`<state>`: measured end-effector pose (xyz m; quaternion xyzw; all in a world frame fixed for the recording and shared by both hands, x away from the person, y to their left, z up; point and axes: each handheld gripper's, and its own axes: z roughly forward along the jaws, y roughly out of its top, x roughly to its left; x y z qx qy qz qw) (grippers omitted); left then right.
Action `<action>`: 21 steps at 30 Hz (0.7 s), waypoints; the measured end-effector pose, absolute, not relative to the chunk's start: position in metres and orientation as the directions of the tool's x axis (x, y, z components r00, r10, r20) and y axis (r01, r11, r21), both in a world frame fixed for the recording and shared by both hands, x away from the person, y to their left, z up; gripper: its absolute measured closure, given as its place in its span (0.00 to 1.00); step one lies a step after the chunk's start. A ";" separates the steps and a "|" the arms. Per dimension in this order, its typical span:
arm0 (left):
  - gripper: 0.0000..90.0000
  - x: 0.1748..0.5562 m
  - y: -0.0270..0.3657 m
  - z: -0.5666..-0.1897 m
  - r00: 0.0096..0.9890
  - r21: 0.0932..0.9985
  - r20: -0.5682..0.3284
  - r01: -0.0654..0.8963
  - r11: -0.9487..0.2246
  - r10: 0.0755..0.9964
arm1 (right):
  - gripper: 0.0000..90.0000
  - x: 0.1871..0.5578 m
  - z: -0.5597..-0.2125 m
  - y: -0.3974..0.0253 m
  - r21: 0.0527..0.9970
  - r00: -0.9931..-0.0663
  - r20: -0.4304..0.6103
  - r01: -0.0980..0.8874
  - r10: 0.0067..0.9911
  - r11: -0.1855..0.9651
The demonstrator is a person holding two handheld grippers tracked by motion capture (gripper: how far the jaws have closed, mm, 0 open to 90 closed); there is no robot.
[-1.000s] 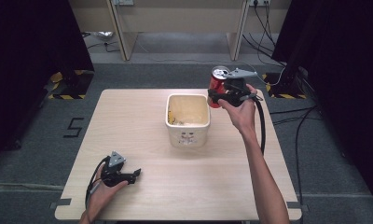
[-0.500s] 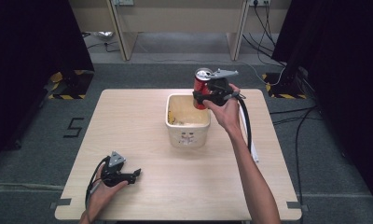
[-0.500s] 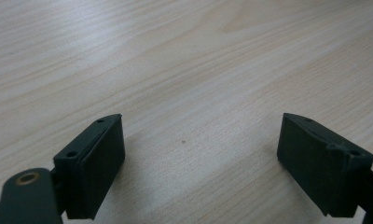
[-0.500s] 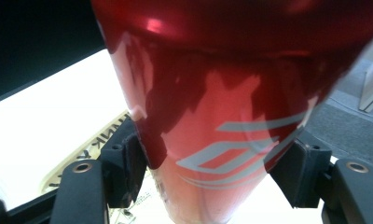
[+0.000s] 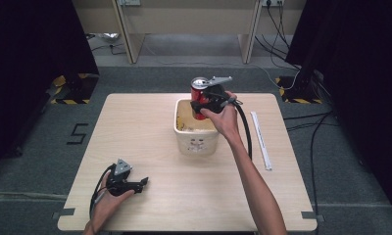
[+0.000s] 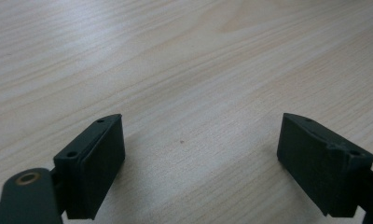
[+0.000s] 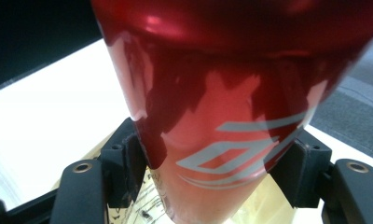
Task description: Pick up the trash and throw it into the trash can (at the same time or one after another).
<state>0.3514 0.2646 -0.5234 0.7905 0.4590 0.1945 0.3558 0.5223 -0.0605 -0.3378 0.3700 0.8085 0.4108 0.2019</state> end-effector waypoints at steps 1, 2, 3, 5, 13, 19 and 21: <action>0.16 0.351 0.265 -0.523 0.503 0.741 -0.019 0.587 -0.325 0.864 | 0.38 0.523 -0.339 -0.059 0.811 -0.648 -0.025 0.432 0.761 0.394; 0.16 0.351 0.265 -0.523 0.503 0.741 -0.019 0.587 -0.325 0.864 | 0.38 0.523 -0.340 -0.058 0.809 -0.648 -0.023 0.435 0.761 0.395; 0.16 0.351 0.265 -0.523 0.503 0.741 -0.019 0.587 -0.325 0.864 | 0.38 0.523 -0.341 -0.057 0.806 -0.651 -0.025 0.436 0.758 0.401; 0.16 0.351 0.265 -0.523 0.503 0.741 -0.019 0.587 -0.325 0.864 | 0.38 0.523 -0.342 -0.054 0.801 -0.655 -0.027 0.437 0.755 0.408; 0.16 0.351 0.265 -0.523 0.503 0.741 -0.020 0.588 -0.325 0.864 | 0.38 0.524 -0.357 -0.040 0.774 -0.677 -0.003 0.465 0.736 0.430; 0.16 0.351 0.265 -0.523 0.504 0.740 -0.021 0.589 -0.326 0.864 | 0.38 0.524 -0.364 -0.033 0.752 -0.688 -0.006 0.475 0.726 0.457; 0.16 0.351 0.265 -0.523 0.504 0.740 -0.021 0.589 -0.326 0.864 | 0.38 0.523 -0.365 -0.031 0.749 -0.694 -0.005 0.475 0.720 0.462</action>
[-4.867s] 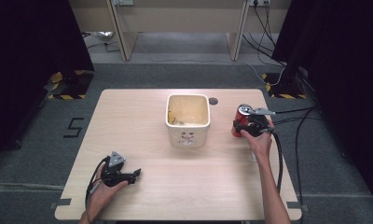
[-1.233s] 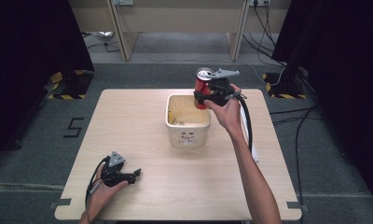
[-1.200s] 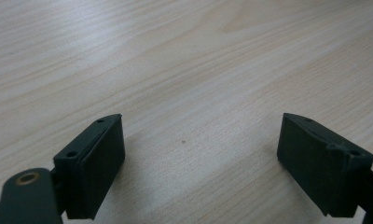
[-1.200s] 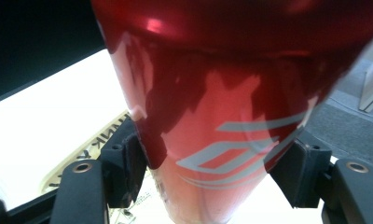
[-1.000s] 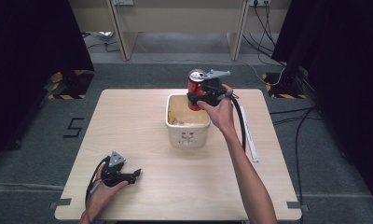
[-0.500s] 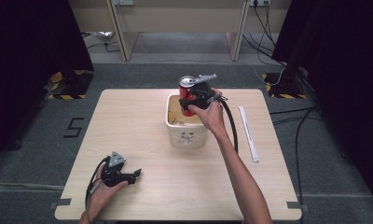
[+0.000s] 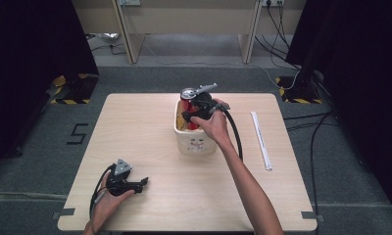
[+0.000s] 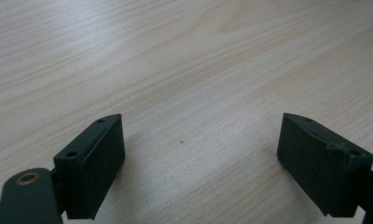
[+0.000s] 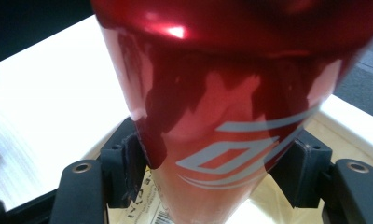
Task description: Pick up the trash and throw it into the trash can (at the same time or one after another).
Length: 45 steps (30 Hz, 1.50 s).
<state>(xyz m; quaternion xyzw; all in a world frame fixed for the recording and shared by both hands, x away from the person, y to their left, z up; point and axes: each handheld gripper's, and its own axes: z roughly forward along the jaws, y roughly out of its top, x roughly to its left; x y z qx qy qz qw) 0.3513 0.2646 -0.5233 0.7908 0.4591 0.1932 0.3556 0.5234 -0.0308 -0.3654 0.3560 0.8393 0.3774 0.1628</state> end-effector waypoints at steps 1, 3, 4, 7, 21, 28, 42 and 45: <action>0.16 0.351 0.265 -0.523 0.504 0.740 -0.021 0.589 -0.326 0.864 | 0.38 0.523 -0.366 -0.030 0.745 -0.697 -0.007 0.475 0.717 0.468; 0.16 0.351 0.265 -0.523 0.504 0.740 -0.021 0.589 -0.326 0.863 | 0.38 0.523 -0.368 -0.027 0.736 -0.699 -0.006 0.482 0.716 0.476; 0.16 0.351 0.265 -0.523 0.504 0.740 -0.021 0.588 -0.326 0.863 | 0.38 0.523 -0.369 -0.026 0.734 -0.703 -0.009 0.478 0.711 0.482; 0.16 0.351 0.265 -0.523 0.506 0.740 -0.021 0.588 -0.327 0.862 | 0.38 0.523 -0.370 -0.025 0.731 -0.708 -0.006 0.479 0.707 0.486; 0.16 0.351 0.264 -0.523 0.506 0.741 -0.021 0.587 -0.327 0.862 | 0.38 0.521 -0.380 -0.023 0.709 -0.712 0.009 0.499 0.702 0.498; 0.16 0.351 0.264 -0.523 0.507 0.740 -0.021 0.587 -0.327 0.862 | 0.37 0.520 -0.381 -0.021 0.707 -0.722 0.021 0.500 0.692 0.500; 0.16 0.351 0.265 -0.523 0.510 0.740 -0.019 0.586 -0.331 0.860 | 0.27 0.517 -0.371 -0.030 0.747 -0.730 0.063 0.487 0.681 0.453; 0.16 0.351 0.265 -0.523 0.511 0.739 -0.018 0.586 -0.332 0.860 | 0.25 0.516 -0.365 -0.039 0.756 -0.717 0.061 0.487 0.694 0.437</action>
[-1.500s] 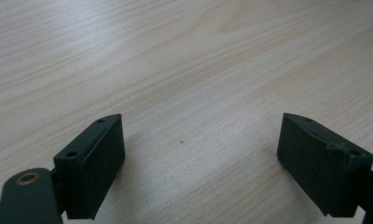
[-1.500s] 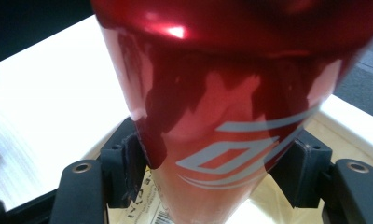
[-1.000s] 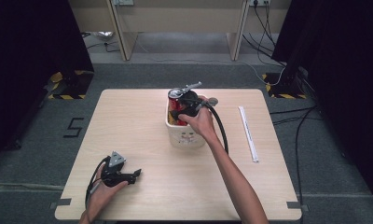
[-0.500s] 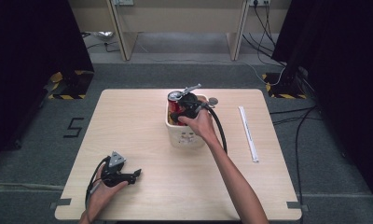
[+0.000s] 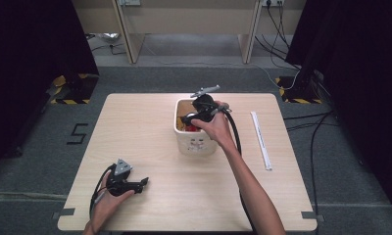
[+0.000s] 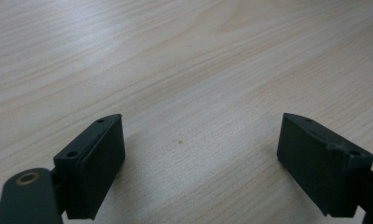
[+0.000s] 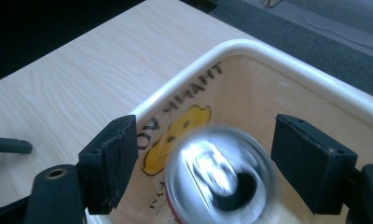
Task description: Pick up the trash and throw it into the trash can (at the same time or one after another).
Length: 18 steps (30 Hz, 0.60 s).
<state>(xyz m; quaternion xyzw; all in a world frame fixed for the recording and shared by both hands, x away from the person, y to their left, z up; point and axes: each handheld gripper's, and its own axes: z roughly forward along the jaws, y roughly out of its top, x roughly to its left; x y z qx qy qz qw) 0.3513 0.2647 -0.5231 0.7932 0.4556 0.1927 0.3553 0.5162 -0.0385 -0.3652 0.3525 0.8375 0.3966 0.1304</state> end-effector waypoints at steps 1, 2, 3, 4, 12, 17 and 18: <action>0.16 0.351 0.265 -0.523 0.511 0.739 -0.018 0.586 -0.332 0.860 | 0.25 0.516 -0.363 -0.042 0.761 -0.714 0.059 0.485 0.697 0.432; 0.16 0.351 0.265 -0.523 0.510 0.740 -0.019 0.586 -0.331 0.860 | 0.25 0.516 -0.362 -0.045 0.763 -0.710 0.059 0.485 0.702 0.427; 0.16 0.351 0.265 -0.523 0.511 0.739 -0.018 0.586 -0.332 0.860 | 0.25 0.516 -0.360 -0.048 0.764 -0.704 0.056 0.487 0.708 0.424; 0.16 0.351 0.265 -0.523 0.511 0.739 -0.018 0.586 -0.332 0.860 | 0.25 0.515 -0.360 -0.050 0.764 -0.701 0.051 0.486 0.711 0.424; 0.16 0.351 0.264 -0.523 0.508 0.741 -0.021 0.586 -0.328 0.861 | 0.25 0.512 -0.350 -0.076 0.783 -0.680 0.026 0.470 0.733 0.408; 0.16 0.351 0.264 -0.523 0.508 0.741 -0.020 0.586 -0.328 0.861 | 0.27 0.510 -0.344 -0.096 0.791 -0.659 0.018 0.470 0.752 0.393; 0.16 0.351 0.264 -0.523 0.509 0.741 -0.020 0.586 -0.329 0.861 | 0.27 0.510 -0.344 -0.099 0.791 -0.654 0.018 0.472 0.757 0.389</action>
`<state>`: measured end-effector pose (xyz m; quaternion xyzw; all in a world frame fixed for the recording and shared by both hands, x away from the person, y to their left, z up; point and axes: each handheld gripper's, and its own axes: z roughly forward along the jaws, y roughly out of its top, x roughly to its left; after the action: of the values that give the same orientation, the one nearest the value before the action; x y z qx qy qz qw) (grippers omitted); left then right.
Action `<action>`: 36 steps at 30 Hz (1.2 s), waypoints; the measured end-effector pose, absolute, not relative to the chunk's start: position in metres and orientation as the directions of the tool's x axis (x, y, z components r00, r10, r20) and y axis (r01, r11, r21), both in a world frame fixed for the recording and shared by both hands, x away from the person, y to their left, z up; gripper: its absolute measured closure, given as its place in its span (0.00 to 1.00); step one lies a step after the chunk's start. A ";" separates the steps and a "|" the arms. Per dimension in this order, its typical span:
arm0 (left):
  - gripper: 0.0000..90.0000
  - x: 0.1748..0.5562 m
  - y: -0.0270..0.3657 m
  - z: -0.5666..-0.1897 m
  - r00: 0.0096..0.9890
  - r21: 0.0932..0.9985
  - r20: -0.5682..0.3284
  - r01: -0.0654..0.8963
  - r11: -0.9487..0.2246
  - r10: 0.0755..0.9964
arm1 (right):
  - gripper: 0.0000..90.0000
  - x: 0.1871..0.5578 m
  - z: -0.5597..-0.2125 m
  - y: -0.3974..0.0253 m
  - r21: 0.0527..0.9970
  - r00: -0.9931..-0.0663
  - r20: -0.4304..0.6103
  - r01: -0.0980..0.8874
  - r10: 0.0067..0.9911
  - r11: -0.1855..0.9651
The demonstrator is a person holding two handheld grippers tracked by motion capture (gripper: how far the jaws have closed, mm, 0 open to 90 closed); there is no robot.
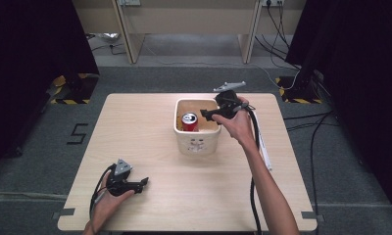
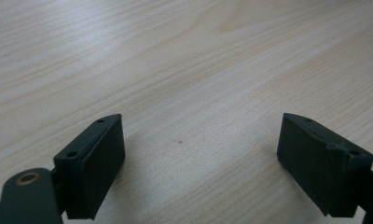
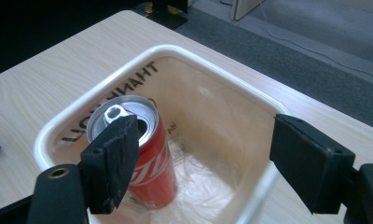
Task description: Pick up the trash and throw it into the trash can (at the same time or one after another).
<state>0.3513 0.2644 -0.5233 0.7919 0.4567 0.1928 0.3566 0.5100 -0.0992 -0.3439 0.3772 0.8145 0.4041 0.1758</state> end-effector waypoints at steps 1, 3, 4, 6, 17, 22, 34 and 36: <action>0.16 0.351 0.264 -0.523 0.508 0.741 -0.020 0.586 -0.328 0.861 | 0.27 0.510 -0.343 -0.103 0.793 -0.650 0.016 0.471 0.760 0.386; 0.16 0.351 0.264 -0.523 0.508 0.741 -0.021 0.586 -0.328 0.861 | 0.27 0.509 -0.342 -0.108 0.795 -0.640 0.017 0.474 0.768 0.378; 0.16 0.351 0.264 -0.523 0.508 0.741 -0.021 0.586 -0.328 0.861 | 0.27 0.508 -0.341 -0.112 0.799 -0.638 0.016 0.471 0.770 0.373; 0.16 0.351 0.264 -0.523 0.508 0.741 -0.021 0.586 -0.328 0.861 | 0.27 0.507 -0.339 -0.116 0.802 -0.633 0.014 0.469 0.774 0.369; 0.16 0.351 0.264 -0.523 0.508 0.741 -0.021 0.586 -0.328 0.861 | 0.27 0.503 -0.337 -0.141 0.810 -0.597 0.012 0.476 0.802 0.343; 0.16 0.351 0.264 -0.523 0.509 0.741 -0.020 0.586 -0.329 0.861 | 0.27 0.501 -0.342 -0.153 0.803 -0.578 -0.003 0.484 0.816 0.346; 0.16 0.351 0.264 -0.523 0.508 0.741 -0.020 0.586 -0.328 0.861 | 0.28 0.498 -0.356 -0.189 0.796 -0.517 0.011 0.523 0.856 0.305; 0.16 0.351 0.264 -0.523 0.509 0.741 -0.020 0.586 -0.329 0.861 | 0.28 0.498 -0.358 -0.193 0.794 -0.512 0.011 0.526 0.859 0.303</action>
<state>0.3513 0.2644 -0.5233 0.7920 0.4565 0.1929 0.3565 0.4979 -0.1929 -0.3578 0.4451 0.7782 0.3875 0.2148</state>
